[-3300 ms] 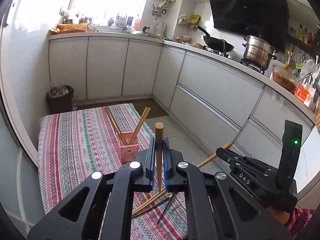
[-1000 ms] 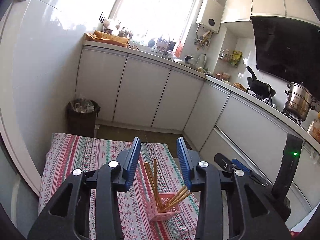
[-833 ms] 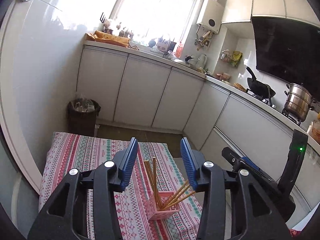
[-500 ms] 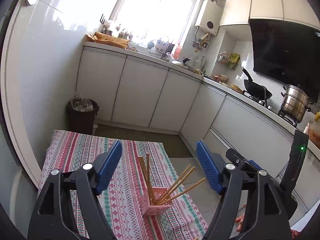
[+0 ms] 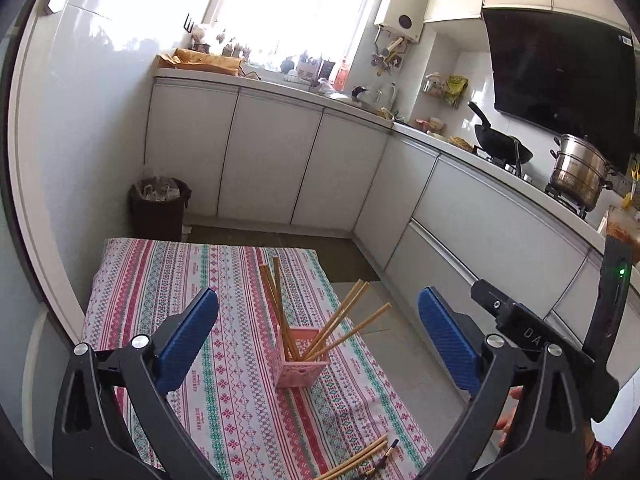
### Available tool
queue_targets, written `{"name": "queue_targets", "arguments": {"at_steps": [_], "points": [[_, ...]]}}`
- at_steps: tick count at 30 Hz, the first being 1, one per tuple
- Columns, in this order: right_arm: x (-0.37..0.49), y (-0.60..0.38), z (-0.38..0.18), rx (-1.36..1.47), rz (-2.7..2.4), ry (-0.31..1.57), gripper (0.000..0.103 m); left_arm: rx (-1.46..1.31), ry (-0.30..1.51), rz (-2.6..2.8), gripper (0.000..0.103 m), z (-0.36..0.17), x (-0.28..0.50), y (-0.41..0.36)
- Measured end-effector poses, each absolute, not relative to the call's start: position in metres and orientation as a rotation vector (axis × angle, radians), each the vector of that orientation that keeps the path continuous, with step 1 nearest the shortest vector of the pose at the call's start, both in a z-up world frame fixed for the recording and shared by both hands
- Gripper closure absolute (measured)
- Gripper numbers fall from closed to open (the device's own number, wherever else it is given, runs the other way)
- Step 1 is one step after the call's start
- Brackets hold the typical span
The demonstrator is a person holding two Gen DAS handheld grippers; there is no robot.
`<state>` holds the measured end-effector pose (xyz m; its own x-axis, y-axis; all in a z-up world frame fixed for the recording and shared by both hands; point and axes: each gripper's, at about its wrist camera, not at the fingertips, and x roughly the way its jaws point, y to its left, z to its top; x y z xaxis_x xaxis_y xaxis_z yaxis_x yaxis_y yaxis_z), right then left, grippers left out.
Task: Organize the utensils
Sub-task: 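Open the left gripper and withdraw from the pink holder, then lower the left gripper onto the remaining wooden chopstick and grasp it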
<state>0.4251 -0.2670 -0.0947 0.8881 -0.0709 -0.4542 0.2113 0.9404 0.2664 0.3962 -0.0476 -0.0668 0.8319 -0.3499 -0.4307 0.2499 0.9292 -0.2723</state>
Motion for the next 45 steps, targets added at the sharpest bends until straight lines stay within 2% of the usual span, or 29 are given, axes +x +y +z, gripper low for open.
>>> {"name": "queue_targets", "arguments": {"at_steps": [5,10,18,20,22,25,31,39,41,42,45], "points": [[0.384,-0.293,-0.119,0.377,-0.184,0.495,0.007,-0.074,0.624,-0.372,0.007,-0.093,0.397,-0.080],[0.331,-0.333,-0.169,0.437,-0.262,0.570,0.007,0.070,0.769,-0.451,0.007,-0.132,0.399,-0.124],[0.283,-0.384,-0.248,0.463,-0.388,0.692,0.007,0.438,1.043,-0.593,0.008,-0.225,0.410,-0.202],[0.276,-0.391,-0.260,0.473,-0.405,0.695,0.007,0.527,1.103,-0.618,0.020,-0.249,0.414,-0.217],[0.274,-0.398,-0.263,0.524,-0.386,0.690,0.007,0.578,1.186,-0.655,0.045,-0.272,0.421,-0.229],[0.275,-0.406,-0.263,0.538,-0.400,0.670,0.007,0.612,1.298,-0.692,0.064,-0.299,0.432,-0.248],[0.287,-0.409,-0.274,0.574,-0.368,0.721,0.007,0.665,1.421,-0.705,0.064,-0.339,0.453,-0.278],[0.293,-0.411,-0.281,0.588,-0.345,0.745,0.007,0.727,1.448,-0.724,0.069,-0.357,0.459,-0.299],[0.293,-0.415,-0.281,0.602,-0.350,0.751,0.007,0.726,1.452,-0.738,0.083,-0.356,0.460,-0.305],[0.294,-0.416,-0.283,0.610,-0.351,0.757,0.007,0.734,1.457,-0.741,0.094,-0.358,0.458,-0.308],[0.295,-0.417,-0.284,0.630,-0.344,0.773,0.007,0.688,1.496,-0.728,0.096,-0.359,0.462,-0.306]]}}
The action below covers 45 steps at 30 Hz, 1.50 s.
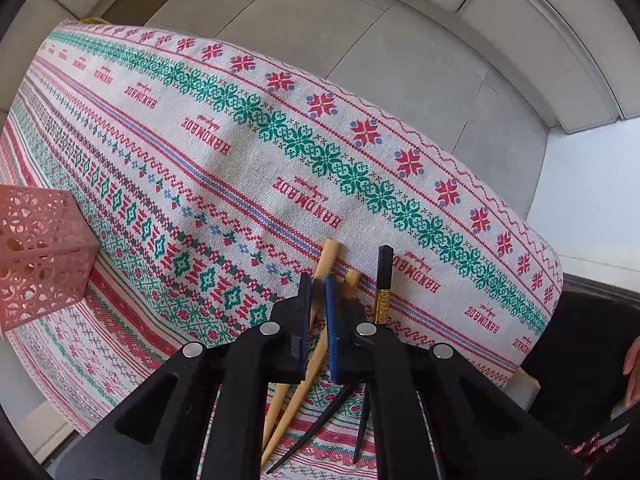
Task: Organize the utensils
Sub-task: 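Lower the left gripper onto the remaining wooden chopstick and grasp it, then lift the chopstick and lower it into the pink holder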
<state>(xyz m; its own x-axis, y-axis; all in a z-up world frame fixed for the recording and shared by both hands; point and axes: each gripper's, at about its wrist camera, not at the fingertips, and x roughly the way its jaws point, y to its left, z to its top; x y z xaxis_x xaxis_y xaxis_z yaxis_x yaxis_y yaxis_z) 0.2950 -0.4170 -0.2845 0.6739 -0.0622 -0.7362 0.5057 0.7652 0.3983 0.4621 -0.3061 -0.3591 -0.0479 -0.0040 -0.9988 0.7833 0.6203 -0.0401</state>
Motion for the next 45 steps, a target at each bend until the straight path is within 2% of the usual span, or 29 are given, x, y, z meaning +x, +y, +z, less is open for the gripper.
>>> {"name": "queue_targets", "arguments": {"at_steps": [4,6,12,19,22,25,35,37,38,39,40,45], "points": [[0.300,-0.408,-0.285,0.622,-0.315,0.797,0.007,0.493,1.547,-0.734,0.091,-0.362,0.473,-0.282],[0.306,-0.403,-0.285,0.615,-0.282,0.819,0.007,0.460,1.490,-0.741,0.090,-0.360,0.466,-0.270],[0.345,-0.386,-0.295,0.760,-0.176,0.944,0.007,0.413,1.367,-0.618,0.095,-0.347,0.449,-0.239],[0.403,-0.332,-0.303,0.875,-0.037,1.110,0.007,-0.015,1.214,-0.569,0.097,-0.278,0.434,-0.120],[0.428,-0.309,-0.314,0.794,-0.089,1.203,0.013,-0.100,1.144,-0.551,0.097,-0.256,0.421,-0.083],[0.450,-0.290,-0.328,0.659,-0.150,1.287,0.028,-0.097,1.080,-0.526,0.097,-0.238,0.425,-0.067],[0.482,-0.261,-0.369,0.506,-0.289,1.429,0.030,-0.090,0.900,-0.435,0.097,-0.201,0.407,-0.046],[0.483,-0.259,-0.376,0.516,-0.318,1.425,0.041,-0.089,0.858,-0.411,0.097,-0.189,0.404,-0.041],[0.483,-0.257,-0.375,0.514,-0.326,1.394,0.071,-0.082,0.841,-0.397,0.097,-0.188,0.403,-0.041],[0.483,-0.255,-0.376,0.498,-0.340,1.384,0.086,-0.074,0.823,-0.381,0.097,-0.183,0.401,-0.039],[0.482,-0.253,-0.378,0.517,-0.330,1.379,0.094,-0.070,0.810,-0.371,0.097,-0.180,0.400,-0.039],[0.470,-0.250,-0.369,0.618,-0.245,1.266,0.095,-0.053,0.779,-0.341,0.097,-0.171,0.394,-0.035]]}}
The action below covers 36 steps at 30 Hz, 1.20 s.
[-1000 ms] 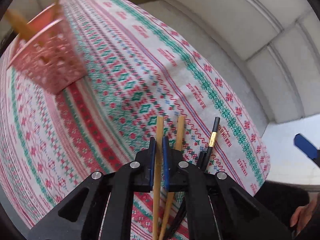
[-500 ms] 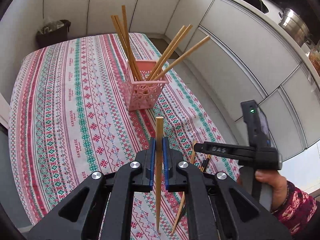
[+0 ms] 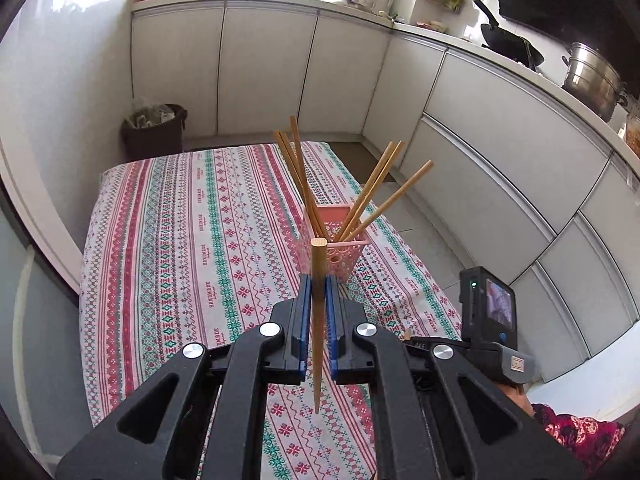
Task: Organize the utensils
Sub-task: 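Lift the chopstick and lower it into the pink holder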
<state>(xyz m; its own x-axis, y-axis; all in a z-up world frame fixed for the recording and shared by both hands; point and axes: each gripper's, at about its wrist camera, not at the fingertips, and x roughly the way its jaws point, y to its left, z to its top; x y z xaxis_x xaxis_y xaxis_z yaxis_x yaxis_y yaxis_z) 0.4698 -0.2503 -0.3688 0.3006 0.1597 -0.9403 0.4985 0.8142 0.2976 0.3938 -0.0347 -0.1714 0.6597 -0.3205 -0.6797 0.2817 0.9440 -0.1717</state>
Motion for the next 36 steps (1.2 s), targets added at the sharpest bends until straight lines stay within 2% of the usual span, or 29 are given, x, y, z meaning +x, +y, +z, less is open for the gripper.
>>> {"name": "queue_targets", "arguments": {"at_steps": [16,26,31,36], "points": [[0.408,-0.228,-0.192,0.444,-0.001,0.798,0.095,-0.052,0.671,-0.295,0.097,-0.139,0.378,-0.038],[0.402,-0.251,-0.082,0.380,0.021,0.596,0.095,-0.016,0.579,-0.359,0.097,-0.082,0.411,-0.070],[0.410,-0.269,-0.054,0.395,0.029,0.545,0.095,-0.022,0.513,-0.347,0.097,-0.061,0.429,-0.081],[0.415,-0.279,-0.050,0.387,0.032,0.527,0.095,-0.041,0.461,-0.309,0.097,-0.051,0.446,-0.087]]}}
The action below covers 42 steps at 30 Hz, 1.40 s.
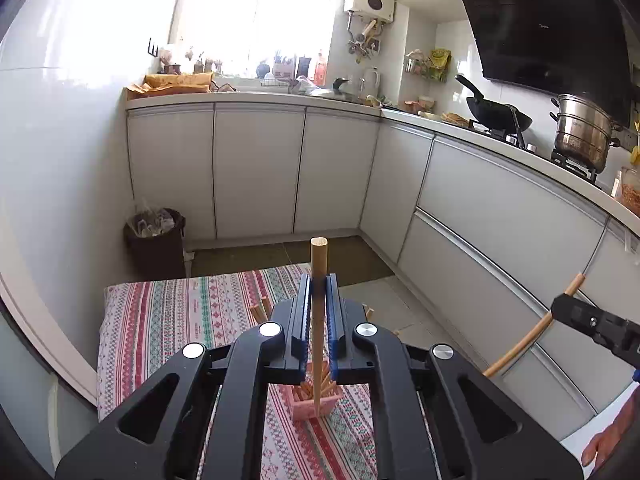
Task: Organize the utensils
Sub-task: 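Lift the chopstick and lower it into the pink holder, then open the left gripper and withdraw from the pink holder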
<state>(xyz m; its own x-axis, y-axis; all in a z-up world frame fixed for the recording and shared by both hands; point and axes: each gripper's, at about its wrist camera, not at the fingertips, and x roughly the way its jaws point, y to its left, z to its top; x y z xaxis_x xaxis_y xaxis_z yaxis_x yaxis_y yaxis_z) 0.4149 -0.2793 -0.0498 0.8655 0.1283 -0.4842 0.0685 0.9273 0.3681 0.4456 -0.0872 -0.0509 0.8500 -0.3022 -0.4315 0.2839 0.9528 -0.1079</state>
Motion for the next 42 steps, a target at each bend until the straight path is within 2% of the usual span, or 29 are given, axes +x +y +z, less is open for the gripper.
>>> {"name": "queue_targets", "arguments": {"at_steps": [5,12,14,18,20,22,25,33,39,41,42], "points": [[0.418,-0.285,-0.060,0.396,0.033,0.541,0.095,-0.047,0.444,-0.264,0.097,-0.062,0.470,-0.098],[0.425,-0.291,-0.073,0.406,0.034,0.574,0.095,-0.055,0.534,-0.236,0.095,-0.113,0.503,-0.108],[0.426,-0.292,-0.075,0.408,0.034,0.576,0.095,-0.050,0.565,-0.260,0.089,-0.127,0.505,-0.110],[0.428,-0.291,-0.075,0.408,0.034,0.571,0.095,-0.108,0.530,-0.244,0.088,-0.126,0.489,-0.095],[0.427,-0.290,-0.075,0.409,0.037,0.567,0.095,-0.185,0.487,-0.221,0.083,-0.115,0.472,-0.075],[0.428,-0.288,-0.073,0.409,0.039,0.559,0.095,-0.264,0.448,-0.181,0.069,-0.103,0.453,-0.055],[0.430,-0.283,-0.070,0.410,0.047,0.545,0.095,-0.381,0.407,-0.122,0.057,-0.100,0.419,-0.023],[0.470,-0.250,-0.065,0.373,0.049,0.477,0.095,-0.356,0.540,-0.013,0.057,-0.138,0.416,0.007],[0.515,-0.227,-0.089,0.312,0.024,0.457,0.095,-0.391,0.578,-0.016,0.057,-0.146,0.421,0.024],[0.525,-0.222,-0.102,0.299,0.026,0.467,0.093,-0.396,0.577,-0.011,0.057,-0.146,0.421,0.028],[0.530,-0.219,-0.109,0.289,0.019,0.472,0.088,-0.398,0.578,-0.008,0.057,-0.146,0.420,0.030]]}}
